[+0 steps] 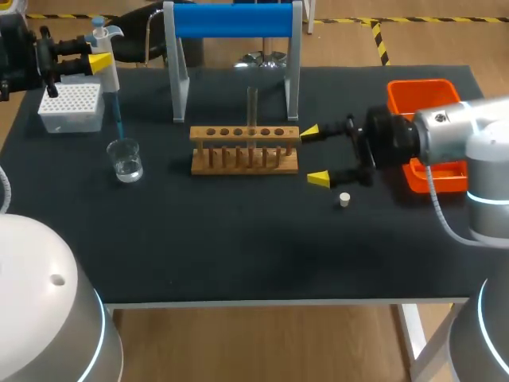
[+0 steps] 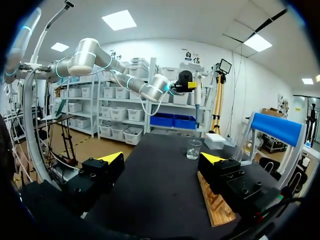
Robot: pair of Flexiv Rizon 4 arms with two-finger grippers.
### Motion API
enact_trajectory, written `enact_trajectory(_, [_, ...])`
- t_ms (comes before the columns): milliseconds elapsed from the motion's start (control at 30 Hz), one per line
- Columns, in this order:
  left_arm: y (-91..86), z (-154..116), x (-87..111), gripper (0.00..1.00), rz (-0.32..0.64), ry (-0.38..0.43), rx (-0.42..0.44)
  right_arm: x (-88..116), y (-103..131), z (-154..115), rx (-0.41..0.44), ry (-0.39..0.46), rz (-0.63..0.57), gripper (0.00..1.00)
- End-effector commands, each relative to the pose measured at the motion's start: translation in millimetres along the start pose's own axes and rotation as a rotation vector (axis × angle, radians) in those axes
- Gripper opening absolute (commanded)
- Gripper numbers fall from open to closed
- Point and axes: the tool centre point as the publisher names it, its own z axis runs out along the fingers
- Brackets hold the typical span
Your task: Invert the test tube, pick up the pipette, mount the tip to pipette, aspirate from beaker and dispense into the tube, eject the tip, return the pipette, and cap with the stopper.
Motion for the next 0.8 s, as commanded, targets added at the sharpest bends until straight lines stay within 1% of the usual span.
enact_trajectory(33, [0.6, -0.6, -1.0, 0.0, 0.001, 0.004, 0.003, 6.1, 17.2, 12.3, 0.043, -0.04, -0.014, 1.0])
enact_trajectory(167, [0.6, -0.6, -1.0, 0.0, 0.001, 0.004, 0.003, 5.9, 28.2, 29.2, 0.056, -0.051, -0.014, 1.0])
enact_trajectory(233, [0.6, -0.6, -1.0, 0.0, 0.001, 0.004, 0.003, 5.9, 31.1, 39.6, 0.083, -0.066, -0.011, 1.0])
enact_trajectory(300, [0.6, -0.6, -1.0, 0.0, 0.001, 0.004, 0.003, 4.9, 32.7, 51.2, 0.087, -0.083, 0.007, 1.0])
enact_trajectory(533, [0.6, -0.6, -1.0, 0.0, 0.001, 0.004, 0.003, 5.3, 31.0, 102.7, 0.132, -0.127, 0.02, 1.0])
enact_trajectory(667, [0.6, -0.6, -1.0, 0.0, 0.001, 0.004, 0.003, 5.8, 31.0, 130.4, 0.15, -0.165, 0.031, 1.0])
enact_trajectory(800, [0.6, -0.6, -1.0, 0.0, 0.001, 0.004, 0.003, 8.1, 30.0, 161.5, 0.163, -0.18, 0.032, 1.0])
